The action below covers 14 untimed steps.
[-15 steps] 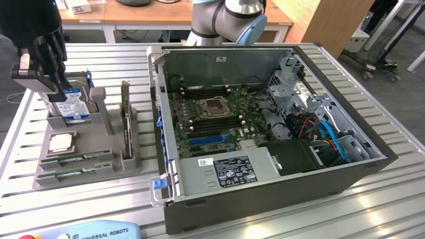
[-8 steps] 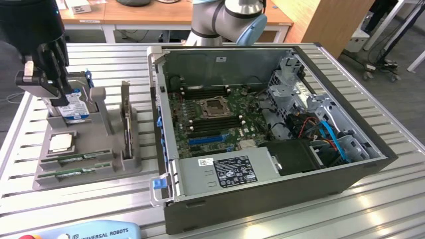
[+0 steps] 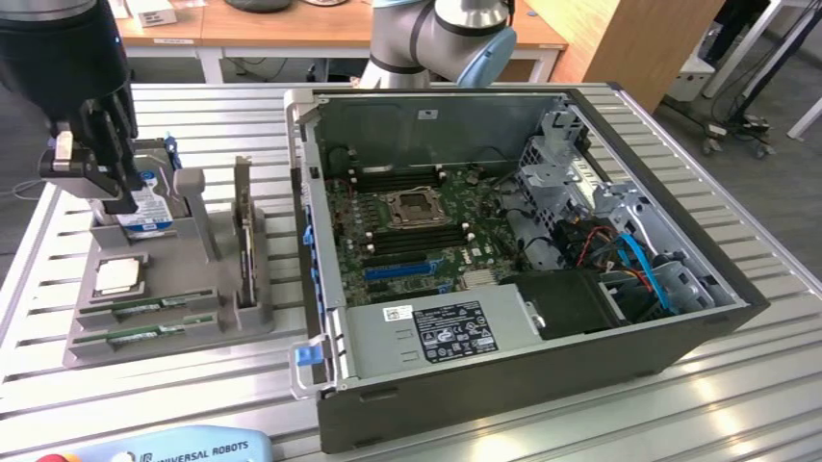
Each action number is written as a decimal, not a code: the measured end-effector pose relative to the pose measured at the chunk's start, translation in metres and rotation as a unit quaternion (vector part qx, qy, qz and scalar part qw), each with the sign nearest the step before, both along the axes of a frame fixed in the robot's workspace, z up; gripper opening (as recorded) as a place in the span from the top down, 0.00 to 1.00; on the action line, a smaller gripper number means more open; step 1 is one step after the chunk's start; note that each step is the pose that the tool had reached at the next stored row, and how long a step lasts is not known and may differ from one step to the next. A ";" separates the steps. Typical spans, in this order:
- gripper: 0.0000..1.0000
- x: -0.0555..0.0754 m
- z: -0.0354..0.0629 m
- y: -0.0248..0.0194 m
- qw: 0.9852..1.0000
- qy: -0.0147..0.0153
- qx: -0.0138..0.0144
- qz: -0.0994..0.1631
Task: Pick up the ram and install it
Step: 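Pick up the ram and move it above insertion slot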
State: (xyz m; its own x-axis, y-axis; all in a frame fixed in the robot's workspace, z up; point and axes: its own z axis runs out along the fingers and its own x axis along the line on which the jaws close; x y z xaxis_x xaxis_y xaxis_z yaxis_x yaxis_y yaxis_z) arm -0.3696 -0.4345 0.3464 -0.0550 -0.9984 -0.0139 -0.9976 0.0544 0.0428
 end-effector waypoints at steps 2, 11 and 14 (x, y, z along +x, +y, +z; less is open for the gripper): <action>0.64 0.000 -0.0003 0.0000 1.000 0.000 0.000 0.000; 0.64 0.000 -0.0004 -0.0032 1.000 0.000 0.000 0.000; 0.64 -0.001 -0.0004 -0.0060 1.000 0.000 0.000 0.000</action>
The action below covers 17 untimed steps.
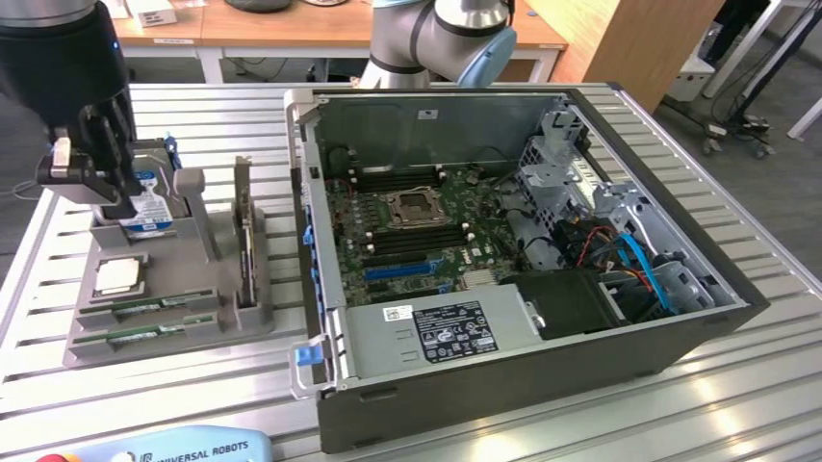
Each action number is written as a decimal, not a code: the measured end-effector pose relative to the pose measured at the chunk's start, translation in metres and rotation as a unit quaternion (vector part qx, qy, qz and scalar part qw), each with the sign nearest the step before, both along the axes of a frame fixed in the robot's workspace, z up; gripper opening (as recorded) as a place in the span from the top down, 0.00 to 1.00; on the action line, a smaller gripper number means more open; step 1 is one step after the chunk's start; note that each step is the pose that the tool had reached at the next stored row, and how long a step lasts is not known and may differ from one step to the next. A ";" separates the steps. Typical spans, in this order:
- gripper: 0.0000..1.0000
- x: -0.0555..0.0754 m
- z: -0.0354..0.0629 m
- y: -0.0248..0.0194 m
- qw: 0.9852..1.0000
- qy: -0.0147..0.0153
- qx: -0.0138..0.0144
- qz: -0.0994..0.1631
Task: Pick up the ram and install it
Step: 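Pick up the ram and move it above insertion slot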
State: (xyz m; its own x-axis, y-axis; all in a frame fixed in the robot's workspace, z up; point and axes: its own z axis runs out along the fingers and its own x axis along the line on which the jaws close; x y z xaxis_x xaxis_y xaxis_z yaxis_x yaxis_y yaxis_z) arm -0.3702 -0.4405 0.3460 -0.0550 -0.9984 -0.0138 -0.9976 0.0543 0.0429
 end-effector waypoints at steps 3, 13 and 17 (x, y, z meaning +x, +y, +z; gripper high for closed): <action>0.64 0.000 0.0000 -0.0030 1.000 0.000 0.000 0.000; 0.64 -0.001 0.0000 -0.0081 1.000 0.000 0.000 0.000; 0.64 -0.001 0.0000 -0.0082 1.000 0.000 0.000 0.000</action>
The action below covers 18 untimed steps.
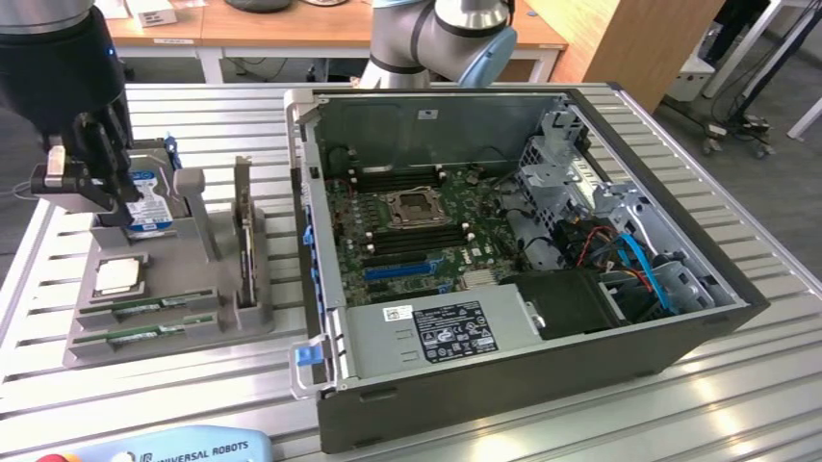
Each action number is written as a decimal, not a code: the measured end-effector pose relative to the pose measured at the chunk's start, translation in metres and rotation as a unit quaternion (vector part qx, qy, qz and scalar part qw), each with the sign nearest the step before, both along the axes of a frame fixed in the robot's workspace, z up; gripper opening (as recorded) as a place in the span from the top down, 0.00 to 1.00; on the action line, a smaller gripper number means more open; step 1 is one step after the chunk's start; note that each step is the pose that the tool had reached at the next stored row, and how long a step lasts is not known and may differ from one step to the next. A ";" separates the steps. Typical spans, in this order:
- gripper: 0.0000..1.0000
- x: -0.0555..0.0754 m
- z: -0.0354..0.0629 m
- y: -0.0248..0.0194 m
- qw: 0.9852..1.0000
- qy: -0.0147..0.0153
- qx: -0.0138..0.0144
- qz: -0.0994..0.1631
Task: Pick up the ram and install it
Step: 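Pick up the ram and move it above insertion slot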
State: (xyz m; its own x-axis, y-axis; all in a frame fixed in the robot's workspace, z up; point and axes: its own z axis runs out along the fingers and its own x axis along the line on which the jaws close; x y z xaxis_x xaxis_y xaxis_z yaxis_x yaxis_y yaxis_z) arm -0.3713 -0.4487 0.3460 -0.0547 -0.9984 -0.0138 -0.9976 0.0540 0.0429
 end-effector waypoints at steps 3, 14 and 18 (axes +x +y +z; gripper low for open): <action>0.64 0.000 -0.0017 0.0000 1.000 0.000 0.000 0.000; 0.64 0.000 -0.0147 0.0000 1.000 0.000 0.000 0.000; 0.64 0.000 -0.0207 0.0000 1.000 0.000 0.000 0.000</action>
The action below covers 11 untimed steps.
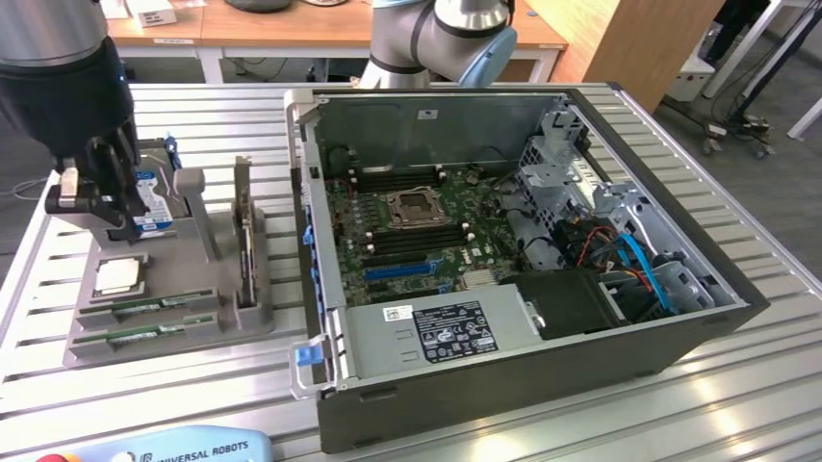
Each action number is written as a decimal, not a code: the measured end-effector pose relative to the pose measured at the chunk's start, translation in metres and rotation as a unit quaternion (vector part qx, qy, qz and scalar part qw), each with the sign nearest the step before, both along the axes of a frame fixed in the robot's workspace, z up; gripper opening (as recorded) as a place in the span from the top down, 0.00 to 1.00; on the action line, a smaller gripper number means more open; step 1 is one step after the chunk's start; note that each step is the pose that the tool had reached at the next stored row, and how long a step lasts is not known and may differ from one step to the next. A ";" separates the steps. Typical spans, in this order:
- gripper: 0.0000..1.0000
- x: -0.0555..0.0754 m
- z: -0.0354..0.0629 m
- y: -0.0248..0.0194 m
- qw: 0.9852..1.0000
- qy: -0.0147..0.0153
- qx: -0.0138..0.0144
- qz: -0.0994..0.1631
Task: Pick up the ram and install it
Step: 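Pick up the ram and move it above insertion slot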
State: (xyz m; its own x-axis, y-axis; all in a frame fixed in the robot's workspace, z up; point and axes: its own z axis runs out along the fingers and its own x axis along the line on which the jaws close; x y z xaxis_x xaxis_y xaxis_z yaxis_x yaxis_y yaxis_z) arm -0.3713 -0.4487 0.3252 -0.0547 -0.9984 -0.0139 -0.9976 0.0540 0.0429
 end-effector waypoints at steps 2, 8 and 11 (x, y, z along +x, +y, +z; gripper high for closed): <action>0.64 0.000 -0.0033 0.0000 1.000 0.000 0.000 0.000; 0.64 0.000 -0.0140 0.0000 1.000 0.000 0.000 0.000; 0.64 0.000 -0.0191 0.0000 1.000 0.000 0.000 0.000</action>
State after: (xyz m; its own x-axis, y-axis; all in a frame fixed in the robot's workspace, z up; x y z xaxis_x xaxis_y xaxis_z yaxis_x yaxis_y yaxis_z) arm -0.3713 -0.4487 0.3062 -0.0547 -0.9984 -0.0139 -0.9976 0.0540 0.0428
